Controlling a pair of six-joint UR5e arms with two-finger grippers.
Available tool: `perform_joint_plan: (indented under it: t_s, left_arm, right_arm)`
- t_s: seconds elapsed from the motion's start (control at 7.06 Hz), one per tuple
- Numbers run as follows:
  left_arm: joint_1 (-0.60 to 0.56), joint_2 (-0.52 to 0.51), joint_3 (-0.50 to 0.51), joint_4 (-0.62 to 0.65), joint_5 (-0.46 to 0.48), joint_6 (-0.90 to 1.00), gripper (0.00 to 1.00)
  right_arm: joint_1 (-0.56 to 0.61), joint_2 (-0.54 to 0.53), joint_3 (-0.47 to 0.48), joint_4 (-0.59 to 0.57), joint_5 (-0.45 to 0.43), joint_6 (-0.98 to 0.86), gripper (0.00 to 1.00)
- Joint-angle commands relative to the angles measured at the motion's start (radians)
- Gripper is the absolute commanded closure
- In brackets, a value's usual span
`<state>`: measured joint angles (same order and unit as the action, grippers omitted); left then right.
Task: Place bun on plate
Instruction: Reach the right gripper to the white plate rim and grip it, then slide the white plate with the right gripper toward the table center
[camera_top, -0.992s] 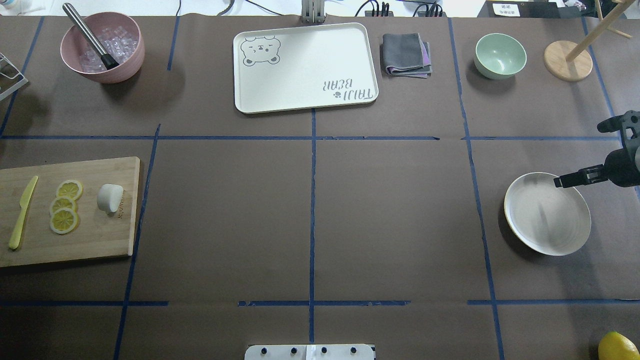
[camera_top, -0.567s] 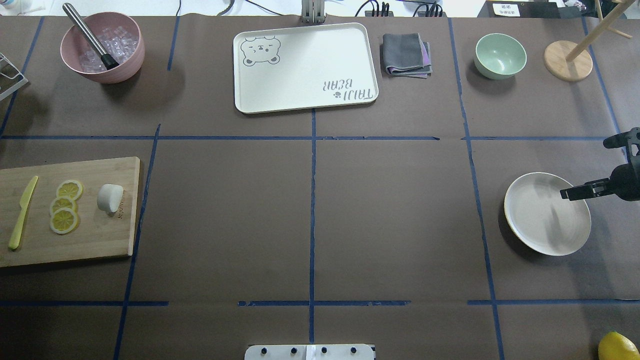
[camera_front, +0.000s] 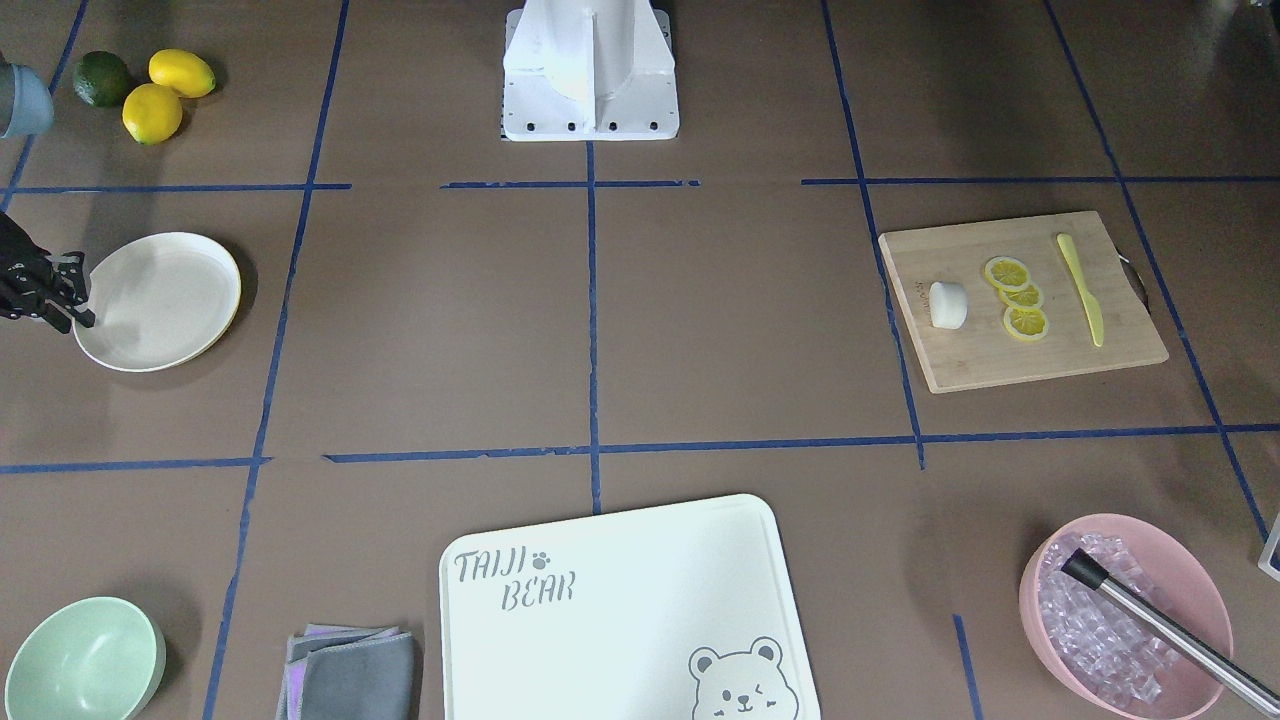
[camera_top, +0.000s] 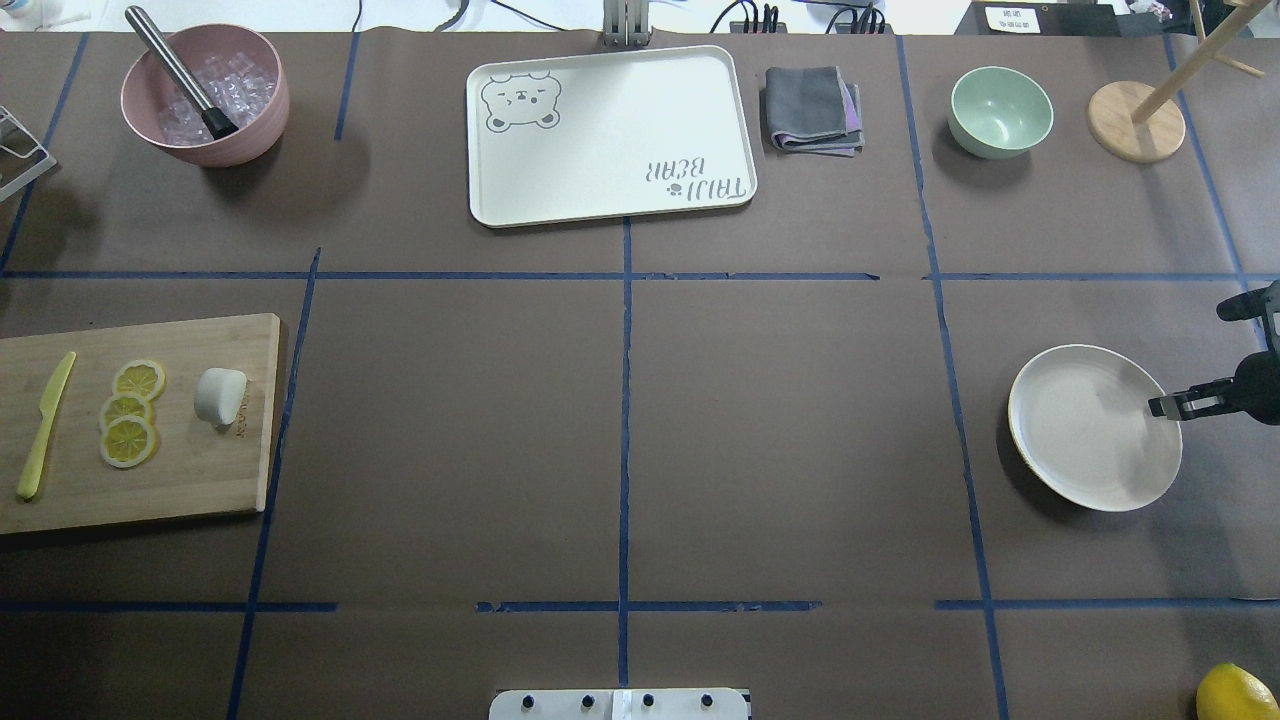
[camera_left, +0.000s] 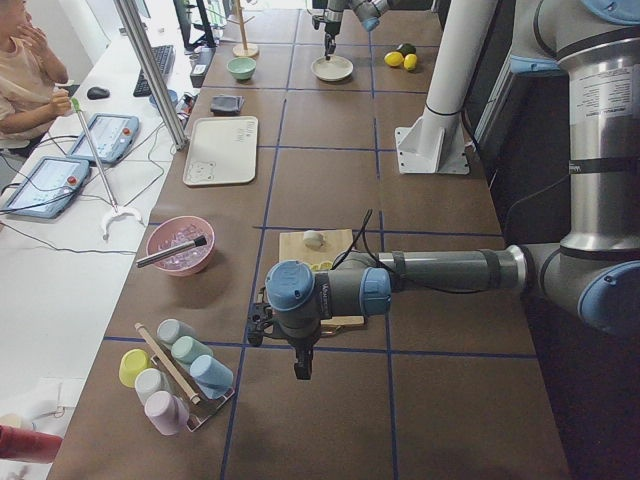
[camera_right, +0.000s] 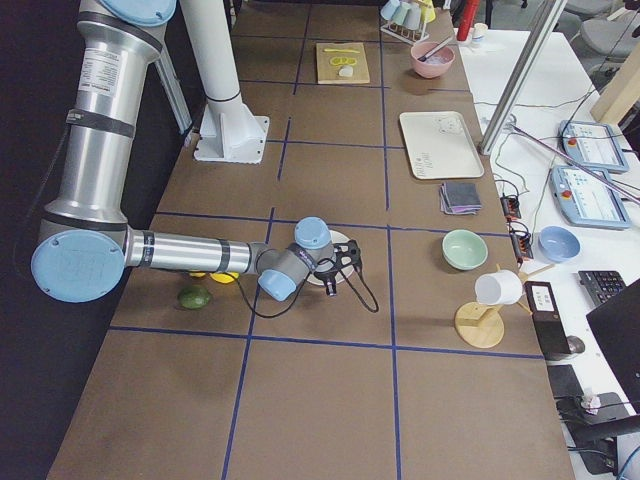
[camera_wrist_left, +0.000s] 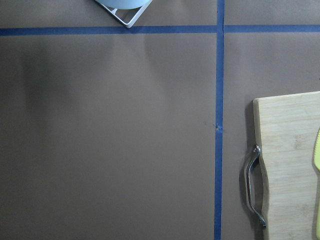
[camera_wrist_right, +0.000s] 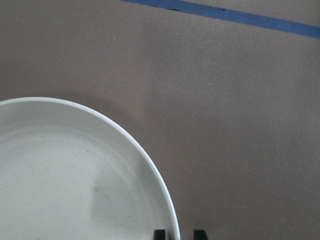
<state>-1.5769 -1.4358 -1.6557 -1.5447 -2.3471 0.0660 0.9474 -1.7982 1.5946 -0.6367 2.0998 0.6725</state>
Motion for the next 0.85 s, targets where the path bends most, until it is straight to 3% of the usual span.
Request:
perform_joint_plan:
  t_s: [0.0,0.28,0.71]
  left_arm:
    - [-0.002,0.0,-0.007,0.0,0.003,0.0,0.0]
    - [-0.002,0.002,-0.007,0.001,0.003,0.0,0.0]
    - [-0.002,0.002,-0.007,0.001,0.003,0.0,0.0]
  right_arm:
    - [-0.001,-0.006,0.005,0.035,0.002,-0.001,0.97]
    - [-0.001,-0.006,0.031,0.06,0.006,0.001,1.0]
    - [-0.005,0.026,0.215,0.043,0.094,0.03,1.0]
